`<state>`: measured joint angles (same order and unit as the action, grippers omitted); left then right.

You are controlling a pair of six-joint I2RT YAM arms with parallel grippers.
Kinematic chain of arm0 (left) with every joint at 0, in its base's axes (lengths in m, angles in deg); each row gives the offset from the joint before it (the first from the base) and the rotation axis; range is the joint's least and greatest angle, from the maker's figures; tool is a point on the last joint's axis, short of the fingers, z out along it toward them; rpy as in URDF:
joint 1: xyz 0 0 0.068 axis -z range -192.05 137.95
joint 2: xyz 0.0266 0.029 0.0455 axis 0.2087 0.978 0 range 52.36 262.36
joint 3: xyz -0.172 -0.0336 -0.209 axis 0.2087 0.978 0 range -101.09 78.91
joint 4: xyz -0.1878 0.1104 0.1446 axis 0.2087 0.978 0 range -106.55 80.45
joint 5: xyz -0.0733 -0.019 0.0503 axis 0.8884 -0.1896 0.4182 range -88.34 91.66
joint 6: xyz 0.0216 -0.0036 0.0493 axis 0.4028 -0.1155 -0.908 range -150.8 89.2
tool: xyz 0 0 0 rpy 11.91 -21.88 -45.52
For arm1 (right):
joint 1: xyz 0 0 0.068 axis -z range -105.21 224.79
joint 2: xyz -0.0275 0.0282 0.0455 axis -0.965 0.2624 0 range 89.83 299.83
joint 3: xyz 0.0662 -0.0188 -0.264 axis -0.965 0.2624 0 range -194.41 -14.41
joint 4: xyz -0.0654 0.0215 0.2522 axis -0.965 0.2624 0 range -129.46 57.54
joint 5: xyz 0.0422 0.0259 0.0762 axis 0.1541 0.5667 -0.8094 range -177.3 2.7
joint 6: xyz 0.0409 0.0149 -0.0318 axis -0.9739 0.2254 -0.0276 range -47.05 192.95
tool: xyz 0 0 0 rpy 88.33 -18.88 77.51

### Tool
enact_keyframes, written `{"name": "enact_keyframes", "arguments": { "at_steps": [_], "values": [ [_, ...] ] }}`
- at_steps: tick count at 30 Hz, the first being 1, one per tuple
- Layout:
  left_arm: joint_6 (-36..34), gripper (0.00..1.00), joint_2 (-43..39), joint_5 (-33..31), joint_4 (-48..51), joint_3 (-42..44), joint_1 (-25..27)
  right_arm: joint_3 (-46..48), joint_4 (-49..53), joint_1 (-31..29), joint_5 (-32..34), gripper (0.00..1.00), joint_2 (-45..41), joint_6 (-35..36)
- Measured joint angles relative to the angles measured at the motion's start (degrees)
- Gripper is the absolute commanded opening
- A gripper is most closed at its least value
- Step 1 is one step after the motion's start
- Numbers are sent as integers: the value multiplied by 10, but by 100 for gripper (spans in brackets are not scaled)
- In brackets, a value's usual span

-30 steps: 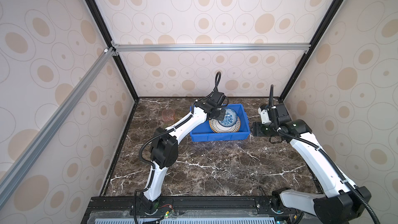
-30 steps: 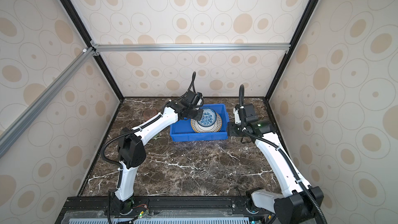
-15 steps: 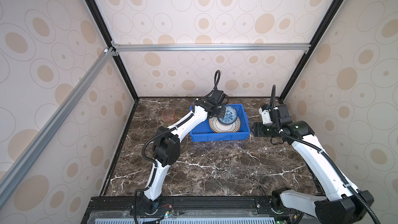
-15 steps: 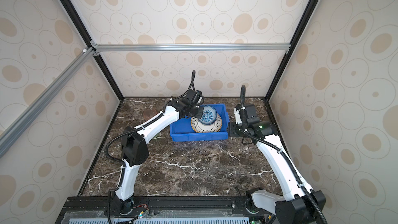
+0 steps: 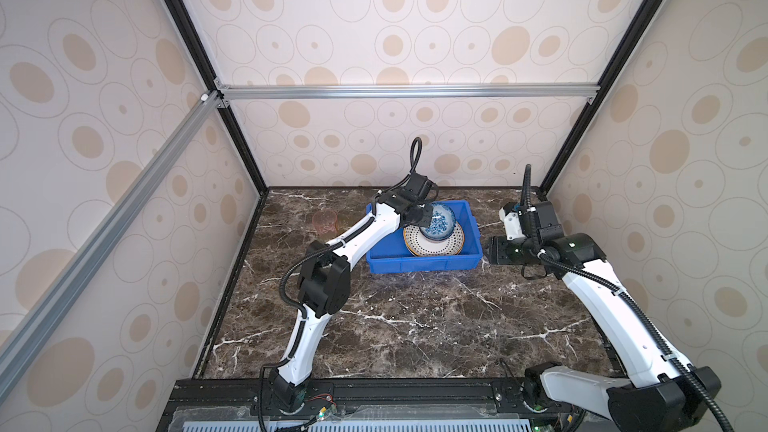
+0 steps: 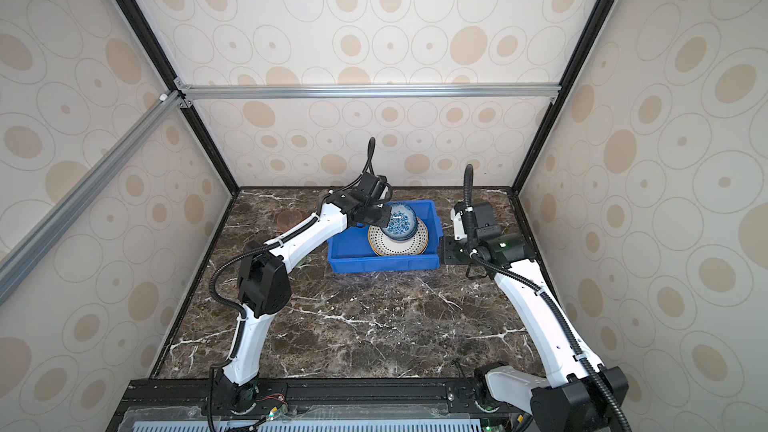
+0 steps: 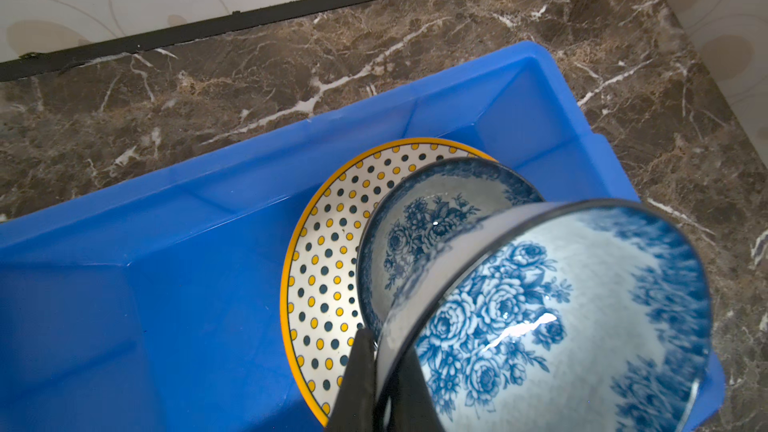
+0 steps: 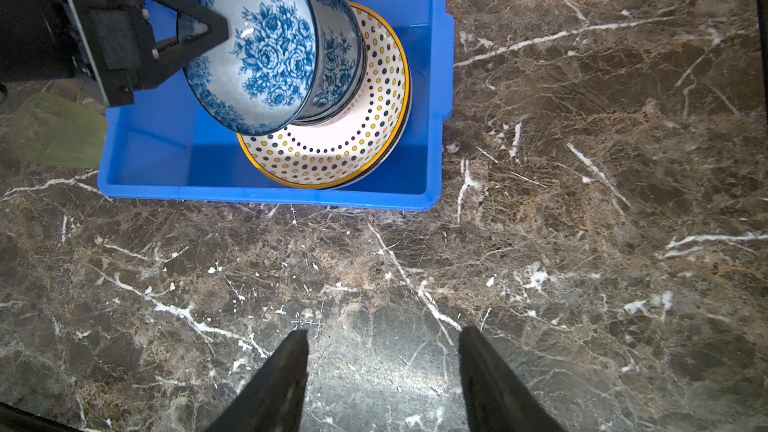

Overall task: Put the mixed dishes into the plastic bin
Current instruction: 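Lower the held bowl onto the stacked blue-floral bowl in the bin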

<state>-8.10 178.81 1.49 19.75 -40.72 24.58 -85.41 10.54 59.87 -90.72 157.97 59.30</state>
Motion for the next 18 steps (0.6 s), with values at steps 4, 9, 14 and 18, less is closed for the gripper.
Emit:
{"name": "enact_keyframes", "arguments": {
  "at_steps": [4, 9, 14, 18],
  "values": [
    [2, 0, 13, 10, -5, -14, -7, 0, -2, 0, -5, 61, 4, 0],
    [5, 0, 42, 19, -10, -36, -14, 0, -3, 0, -9, 61, 14, 0],
    [6, 0, 57, 28, -13, -37, -16, 0, -5, 0, -11, 61, 20, 0],
    [7, 0, 61, 33, -15, -37, -16, 0, -10, 0, -12, 61, 27, -1]
  ]
}}
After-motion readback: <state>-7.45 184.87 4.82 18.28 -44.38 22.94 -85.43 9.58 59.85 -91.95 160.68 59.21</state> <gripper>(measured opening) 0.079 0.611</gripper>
